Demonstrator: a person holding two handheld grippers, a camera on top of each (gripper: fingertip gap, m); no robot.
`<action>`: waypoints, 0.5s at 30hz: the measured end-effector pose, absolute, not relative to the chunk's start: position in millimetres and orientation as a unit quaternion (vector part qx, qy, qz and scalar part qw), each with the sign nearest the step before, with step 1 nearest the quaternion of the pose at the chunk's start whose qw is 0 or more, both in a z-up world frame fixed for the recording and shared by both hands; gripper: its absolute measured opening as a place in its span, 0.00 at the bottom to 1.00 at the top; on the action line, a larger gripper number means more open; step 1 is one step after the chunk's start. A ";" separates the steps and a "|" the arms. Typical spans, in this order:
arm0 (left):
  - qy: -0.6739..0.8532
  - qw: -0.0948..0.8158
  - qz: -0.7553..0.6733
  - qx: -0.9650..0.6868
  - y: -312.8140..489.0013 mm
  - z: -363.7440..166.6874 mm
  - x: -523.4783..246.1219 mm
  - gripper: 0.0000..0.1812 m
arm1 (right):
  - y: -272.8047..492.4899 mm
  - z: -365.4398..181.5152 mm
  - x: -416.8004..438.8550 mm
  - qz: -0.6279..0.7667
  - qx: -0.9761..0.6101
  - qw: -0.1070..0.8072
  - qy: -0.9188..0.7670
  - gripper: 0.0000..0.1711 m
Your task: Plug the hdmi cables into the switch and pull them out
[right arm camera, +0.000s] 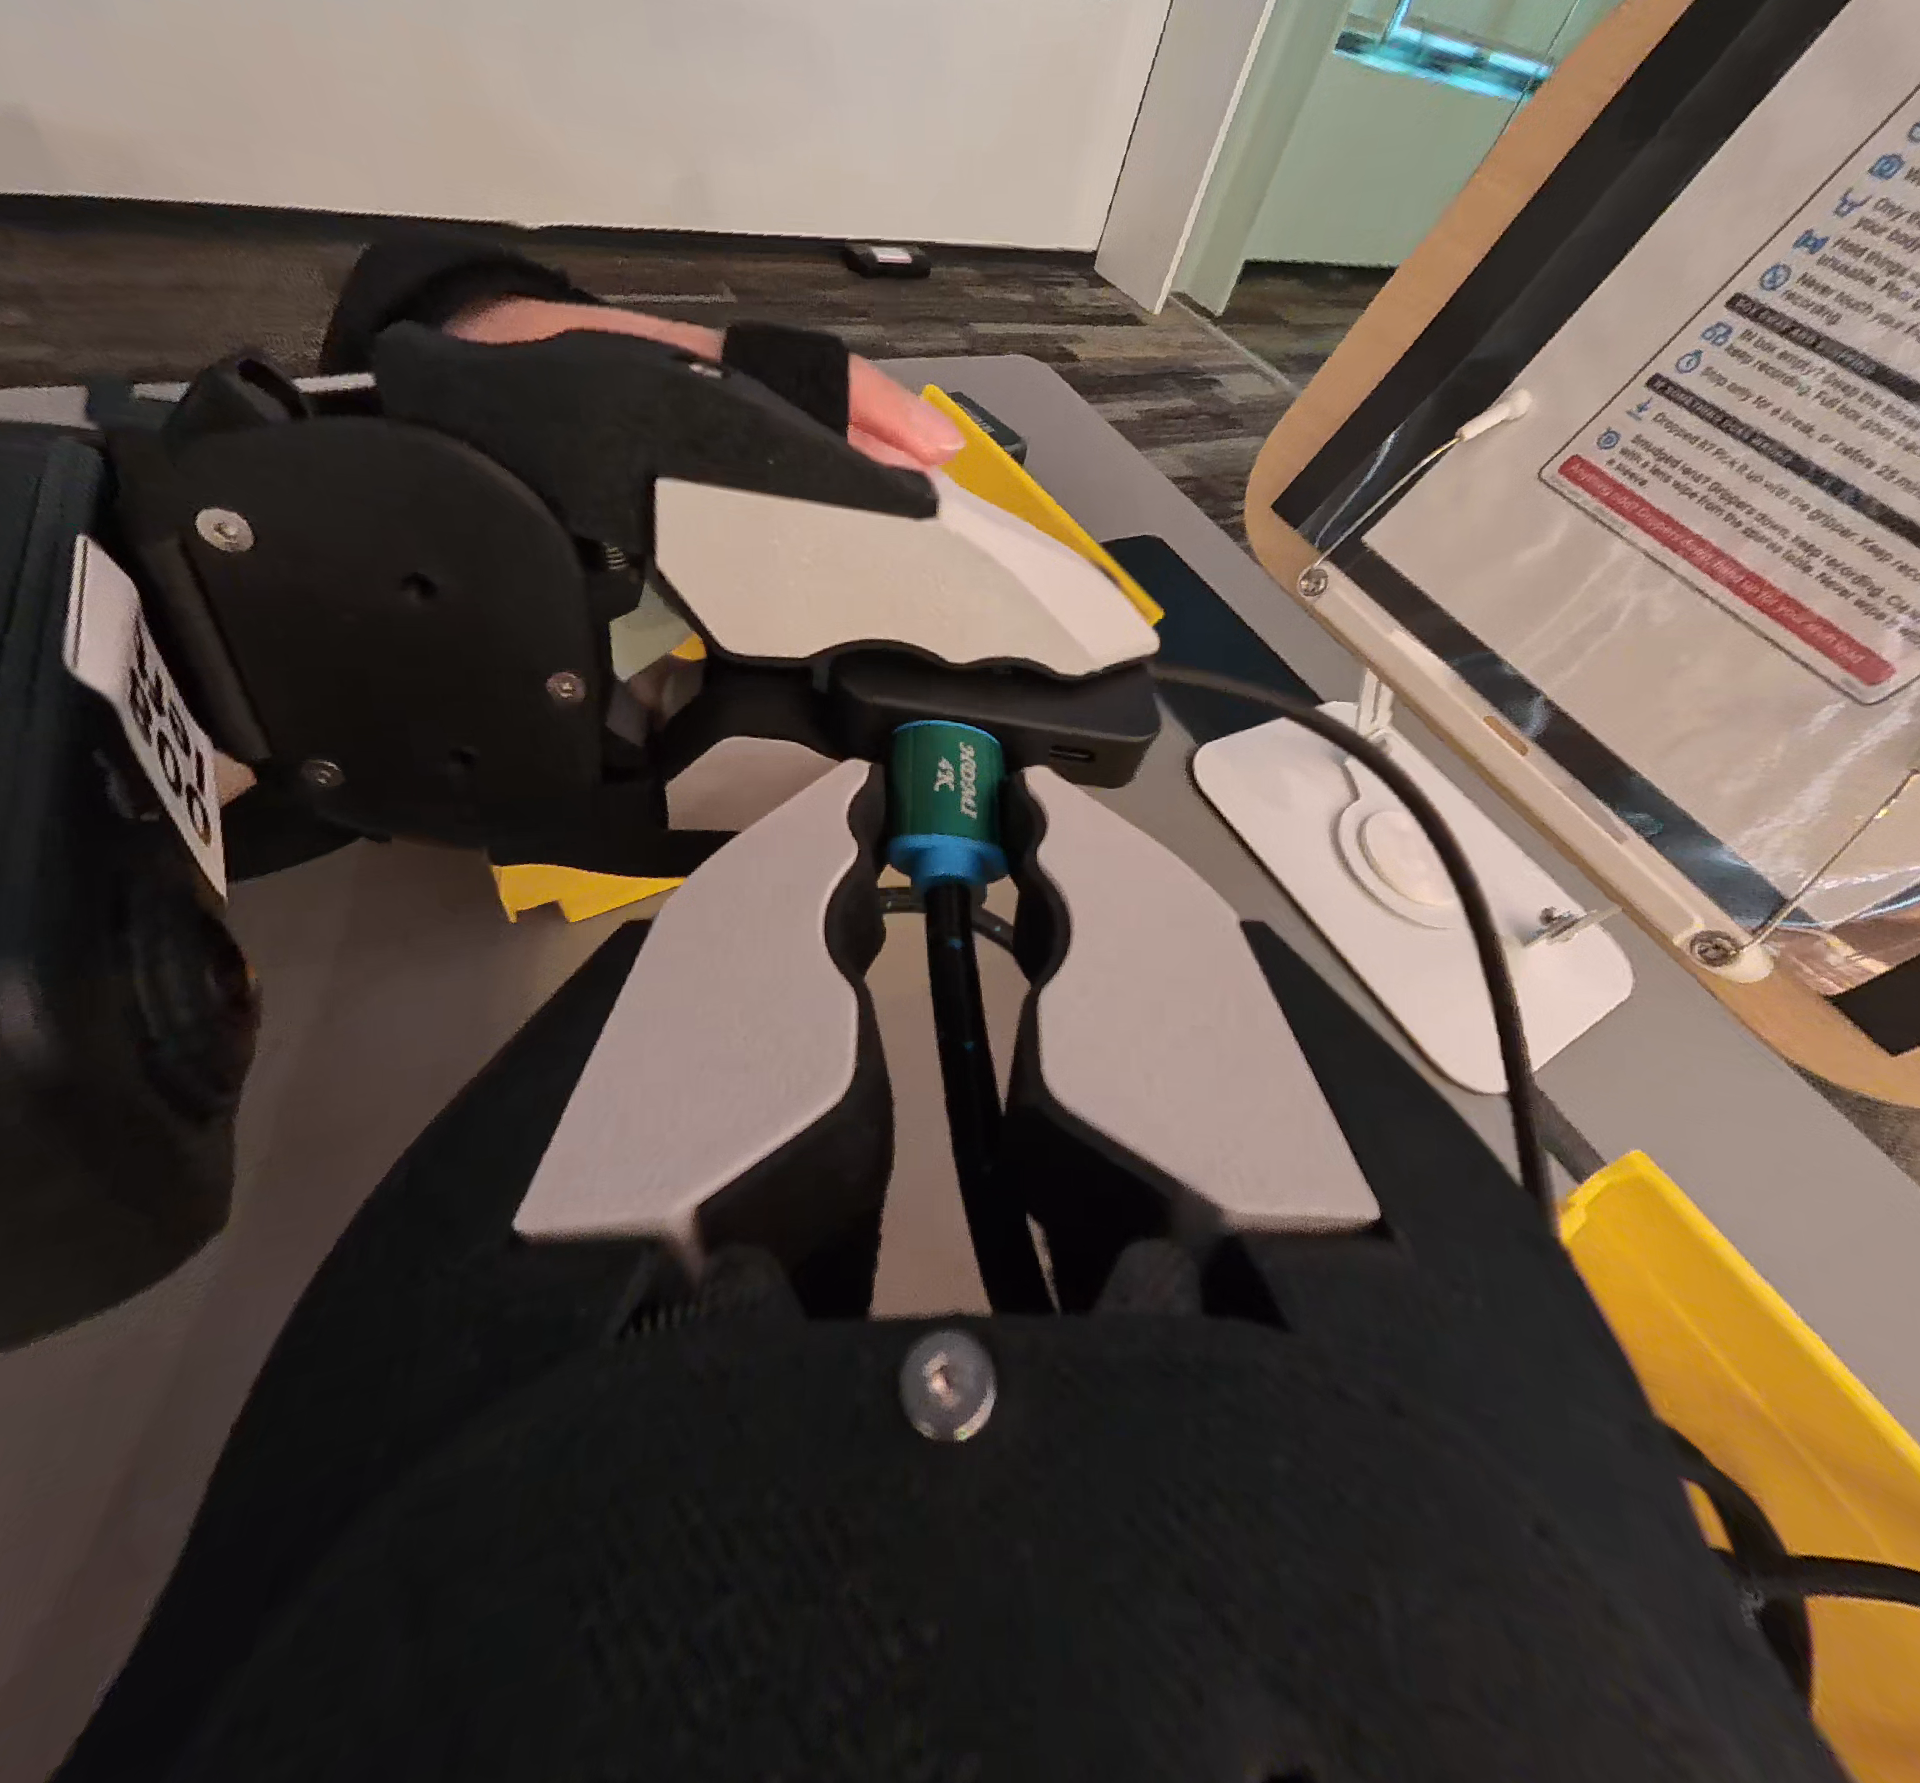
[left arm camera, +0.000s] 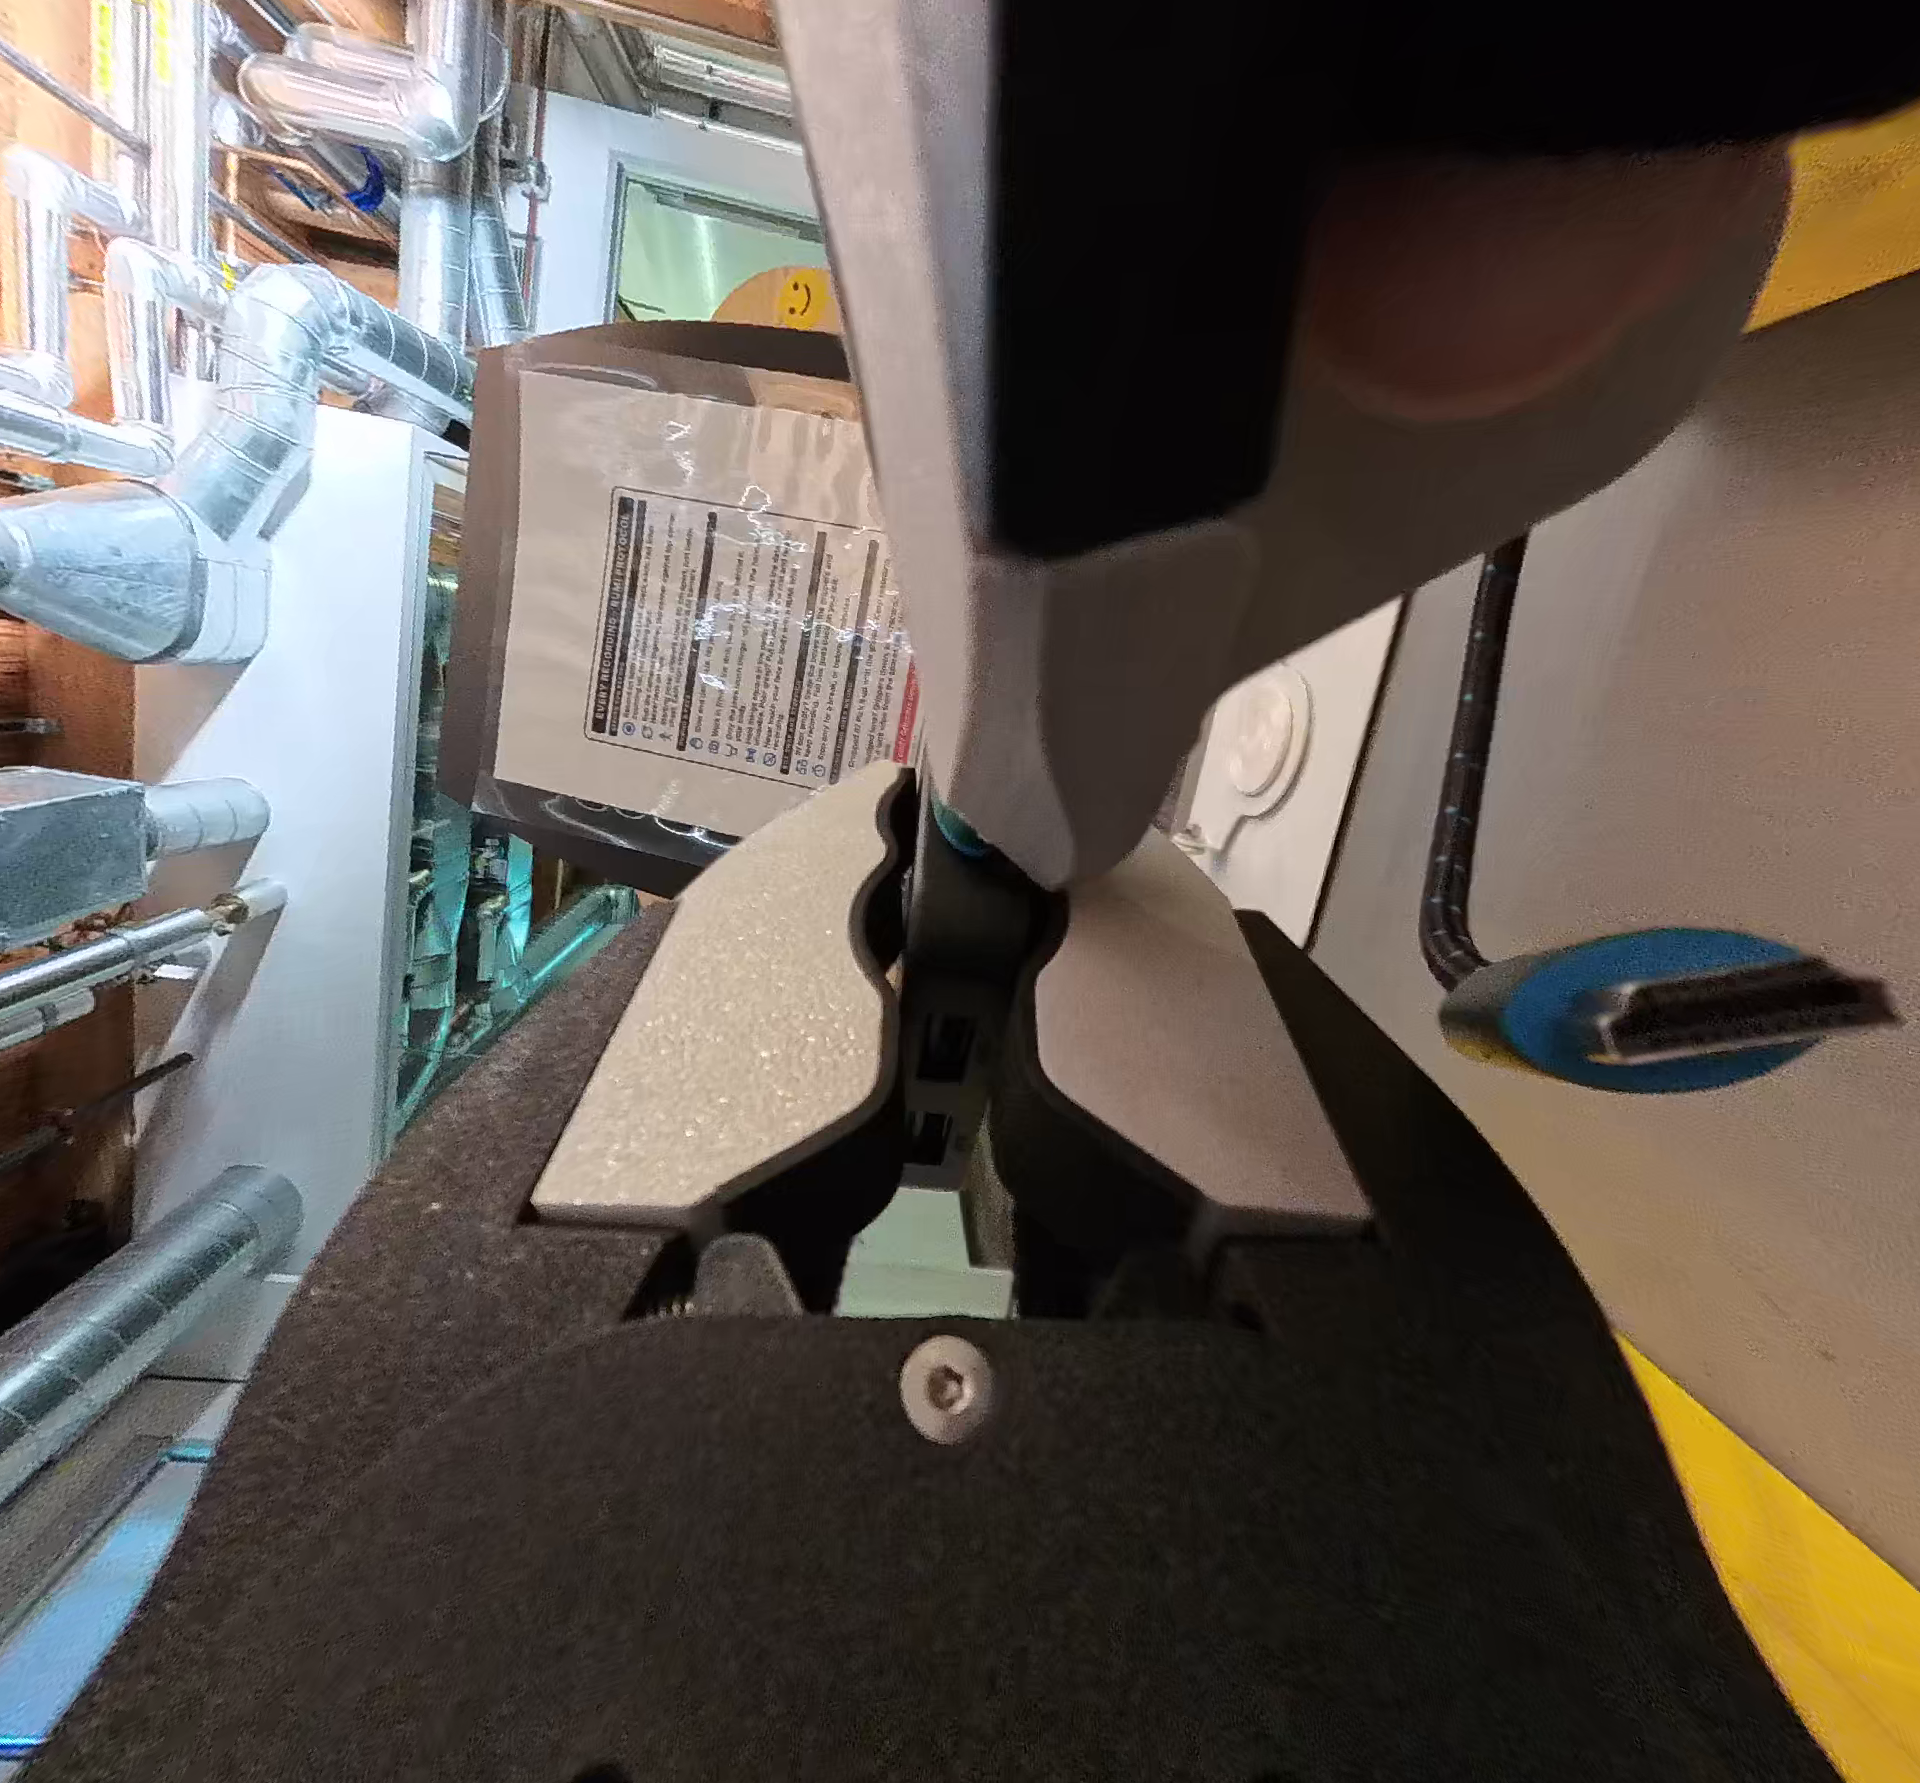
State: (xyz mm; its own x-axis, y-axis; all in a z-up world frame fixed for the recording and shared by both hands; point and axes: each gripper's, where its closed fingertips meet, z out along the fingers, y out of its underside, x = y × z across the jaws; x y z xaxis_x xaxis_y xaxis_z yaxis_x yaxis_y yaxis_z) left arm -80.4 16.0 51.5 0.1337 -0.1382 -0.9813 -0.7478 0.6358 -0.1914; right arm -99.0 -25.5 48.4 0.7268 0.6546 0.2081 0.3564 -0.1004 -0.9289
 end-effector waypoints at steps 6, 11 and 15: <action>0.616 0.670 0.243 -0.336 10.0 59.5 -81.7 0.08 | -32.4 53.3 -98.4 0.182 -0.738 0.555 -0.337 0.13; 0.619 0.679 0.240 -0.314 3.9 62.2 -79.9 0.08 | -38.5 53.9 -95.5 0.204 -0.740 0.534 -0.353 0.13; 0.619 0.686 0.231 -0.306 -1.3 64.9 -78.6 0.08 | -43.4 56.5 -94.5 0.200 -0.740 0.531 -0.361 0.13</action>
State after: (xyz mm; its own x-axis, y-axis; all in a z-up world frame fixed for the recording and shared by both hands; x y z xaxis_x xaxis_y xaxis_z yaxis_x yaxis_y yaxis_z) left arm -78.6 -1.3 64.9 0.1281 -0.0624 -0.9898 -0.6955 0.7059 -0.1345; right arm -94.5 -43.4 56.5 0.6598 0.7463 0.0874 0.3213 -0.1751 -0.9306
